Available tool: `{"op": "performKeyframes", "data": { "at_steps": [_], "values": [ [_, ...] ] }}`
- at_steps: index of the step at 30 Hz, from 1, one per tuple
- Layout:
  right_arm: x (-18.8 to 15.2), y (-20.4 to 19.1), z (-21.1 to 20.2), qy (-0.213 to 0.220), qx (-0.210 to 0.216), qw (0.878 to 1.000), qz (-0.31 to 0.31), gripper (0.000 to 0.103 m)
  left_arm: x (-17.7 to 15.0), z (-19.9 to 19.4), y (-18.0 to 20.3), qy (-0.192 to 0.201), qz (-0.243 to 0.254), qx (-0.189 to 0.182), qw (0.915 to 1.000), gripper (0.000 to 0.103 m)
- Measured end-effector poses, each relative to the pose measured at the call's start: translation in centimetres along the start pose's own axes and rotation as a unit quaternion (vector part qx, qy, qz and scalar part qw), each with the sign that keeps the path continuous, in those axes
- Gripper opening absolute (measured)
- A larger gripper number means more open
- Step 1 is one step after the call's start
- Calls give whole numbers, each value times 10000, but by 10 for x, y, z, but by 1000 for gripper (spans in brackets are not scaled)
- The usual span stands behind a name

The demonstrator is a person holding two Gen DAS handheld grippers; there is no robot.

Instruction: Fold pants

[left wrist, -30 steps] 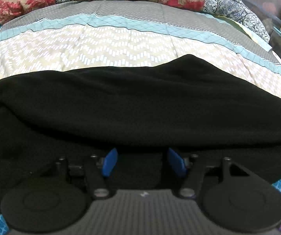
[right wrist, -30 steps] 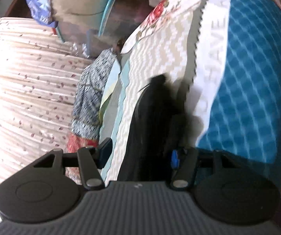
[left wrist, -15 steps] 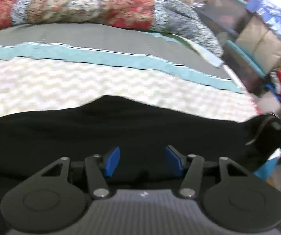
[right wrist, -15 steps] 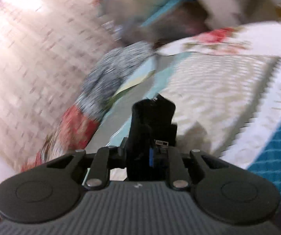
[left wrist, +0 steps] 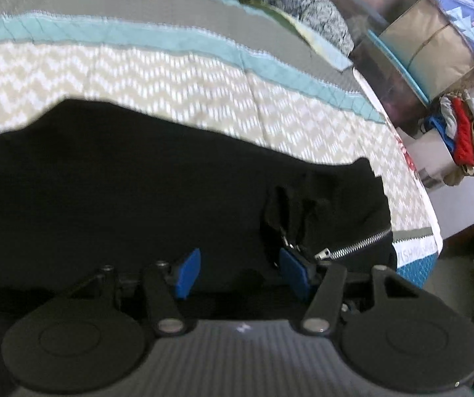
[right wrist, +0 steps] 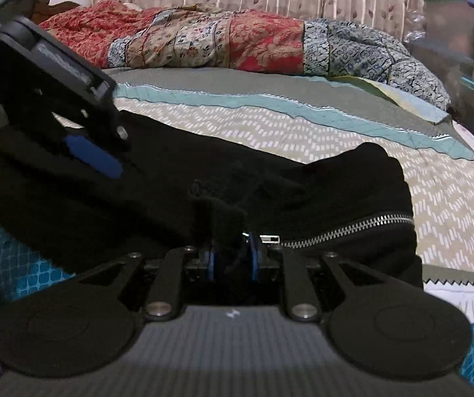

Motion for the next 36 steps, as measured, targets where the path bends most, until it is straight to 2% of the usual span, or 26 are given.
{"op": "performKeyframes", "data": {
  "at_steps": [1, 3, 4, 5, 6, 7, 10, 12, 13, 14, 15, 17, 19, 22, 25, 28, 30, 31, 33, 35, 36],
  "values": [
    [1, 3, -1, 5, 12, 10000, 61, 23, 0, 5, 2, -50, -51, -65, 10000, 56],
    [1, 3, -4, 26, 93, 9999, 94, 30, 3, 13, 8, -100, -114, -176, 9997, 65],
    [1, 2, -7, 28, 149, 9999, 69, 36, 4, 18, 11, -116, -151, -205, 9996, 75],
    [2, -1, -10, 59, 198, 9998, 8, 50, 7, 21, 14, -124, -177, -260, 9994, 84],
    [3, -3, -13, 131, 210, 9997, -92, 55, 10, 26, 18, -144, -199, -360, 9990, 86],
    [3, -5, -19, 209, 178, 9995, -183, 56, 12, 30, 23, -184, -223, -464, 9985, 89],
    [5, -1, -38, 436, 4, 9990, -88, 59, 14, 47, 38, -297, -177, -563, 9978, 91],
    [7, 12, -52, 655, -178, 9975, 201, 64, 13, 59, 51, -313, 14, -559, 9979, 83],
    [7, 21, -56, 744, -345, 9959, 386, 64, 12, 64, 57, -316, 162, -519, 9980, 62],
    [6, 33, -60, 796, -535, 9934, 627, 64, 11, 67, 62, -303, 345, -385, 9982, 36],
    [6, 47, -61, 828, -701, 9898, 923, 64, 9, 71, 66, -268, 556, -172, 9979, 22],
    [1, 75, -62, 853, -881, 9781, 1679, 64, 8, 71, 68, -212, 740, -93, 9970, 14],
    [-1, 96, -62, 857, -951, 9659, 2251, 63, 10, 60, 64, -89, 713, -144, 9973, 13],
    [4, 103, -60, 906, -1014, 9615, 2388, 58, 13, 30, 57, 331, 953, 98, 9949, 13],
    [12, 92, -52, 929, -792, 9646, 2339, 58, 18, 6, 37, 540, 979, 337, 9932, 13],
    [15, 72, -37, 813, -557, 9703, 2210, 58, 20, 7, 13, 378, 677, 518, 9956, 15],
    [13, 59, -17, 481, -524, 9749, 2111, 58, 19, 18, -3, 143, 366, 609, 9974, 26],
    [11, 53, -4, 239, -566, 9776, 2013, 58, 17, 21, -9, 111, 243, 655, 9975, 35],
    [1, 43, 19, -290, -916, 9818, 1638, 59, 14, 23, -16, 91, 157, 620, 9979, 36],
    [7, 32, 14, -205, -1066, 9860, 1267, 59, 14, 15, -14, 126, 173, 608, 9979, 41],
    [12, 30, 9, -149, -1011, 9870, 1242, 59, 14, 7, -14, 197, 236, 592, 9978, 43]
  ]
}}
Point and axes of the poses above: each gripper's, at about its wrist camera, not at the fingertips, and z roughly the way its jaws point, y to its right, x to its top, the point moved 4 cm from there along z, roughly the way its jaws point, and after that the axes turned 2 degrees about y, right-handed, at the moved point
